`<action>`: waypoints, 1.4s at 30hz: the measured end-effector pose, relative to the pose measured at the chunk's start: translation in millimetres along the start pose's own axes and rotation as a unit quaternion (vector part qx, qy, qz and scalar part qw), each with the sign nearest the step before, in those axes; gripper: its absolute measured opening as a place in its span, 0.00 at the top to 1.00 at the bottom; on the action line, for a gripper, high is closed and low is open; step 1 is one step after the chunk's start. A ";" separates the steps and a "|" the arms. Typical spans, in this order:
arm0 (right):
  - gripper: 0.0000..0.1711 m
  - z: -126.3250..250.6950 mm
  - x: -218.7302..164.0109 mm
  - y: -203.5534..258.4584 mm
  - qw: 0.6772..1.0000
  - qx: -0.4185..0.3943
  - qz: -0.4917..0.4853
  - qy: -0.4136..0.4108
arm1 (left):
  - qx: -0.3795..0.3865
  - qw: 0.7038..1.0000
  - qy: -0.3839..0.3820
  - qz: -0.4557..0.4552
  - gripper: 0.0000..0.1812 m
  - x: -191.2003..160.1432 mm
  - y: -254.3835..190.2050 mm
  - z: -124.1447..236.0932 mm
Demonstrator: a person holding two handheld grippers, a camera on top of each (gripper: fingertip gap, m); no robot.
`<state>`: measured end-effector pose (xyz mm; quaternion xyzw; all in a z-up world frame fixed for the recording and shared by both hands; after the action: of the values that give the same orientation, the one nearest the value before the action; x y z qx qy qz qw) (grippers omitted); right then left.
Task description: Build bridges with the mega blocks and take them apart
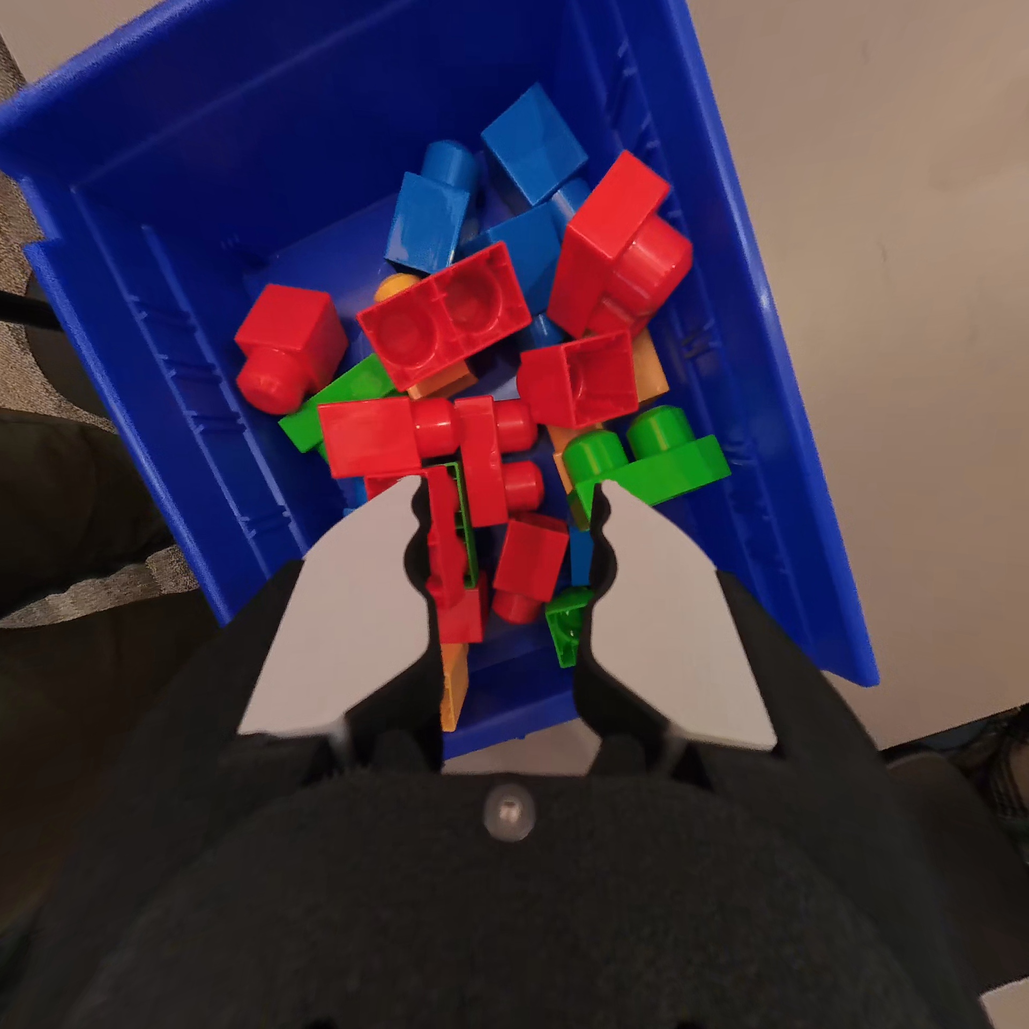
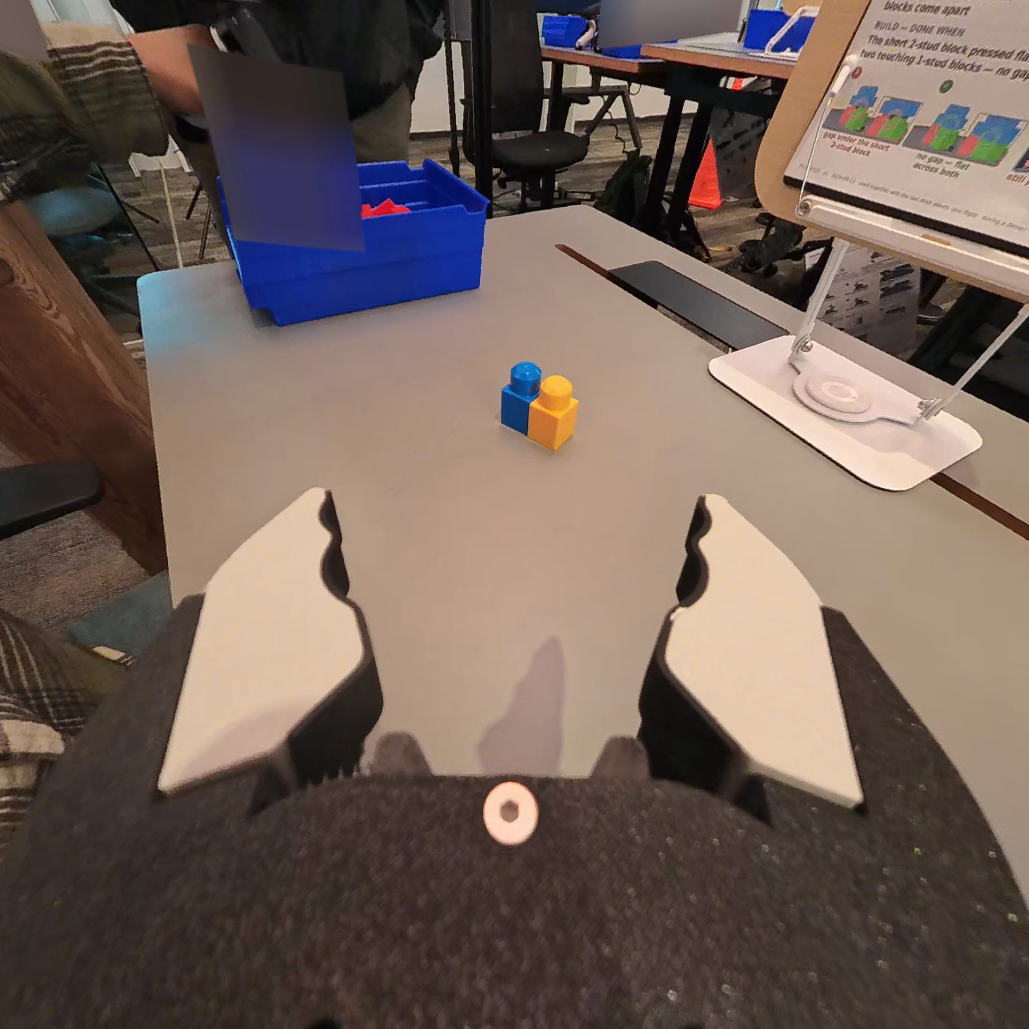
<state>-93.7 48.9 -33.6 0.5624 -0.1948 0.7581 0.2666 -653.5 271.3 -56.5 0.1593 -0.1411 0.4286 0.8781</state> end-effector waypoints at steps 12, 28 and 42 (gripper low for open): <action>0.32 7.4 0.2 -0.2 1.000 -0.005 -0.001 -0.006 | -0.012 0.999 -0.039 0.013 0.72 5.9 0.2 19.0; 0.32 -16.7 0.8 11.9 1.000 0.002 0.008 0.020 | -0.002 0.999 0.036 -0.016 0.75 2.7 -12.9 -26.3; 0.32 -38.7 10.2 28.9 0.999 0.027 0.003 0.021 | -0.092 0.992 0.085 -0.004 0.77 -46.2 -7.4 0.2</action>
<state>-143.0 51.2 -35.1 0.5532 -0.1701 0.7753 0.2528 -675.0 234.2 -75.3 0.0419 -0.1040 0.4221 0.8996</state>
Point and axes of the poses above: each gripper's, where its closed fingertips meet, z back along the fingers, x out of its top, y = z × x across the jaws, the point moved 5 cm from there along z, back along the fingers, and after that the axes turned 6 degrees about x, right-handed, at the moved point
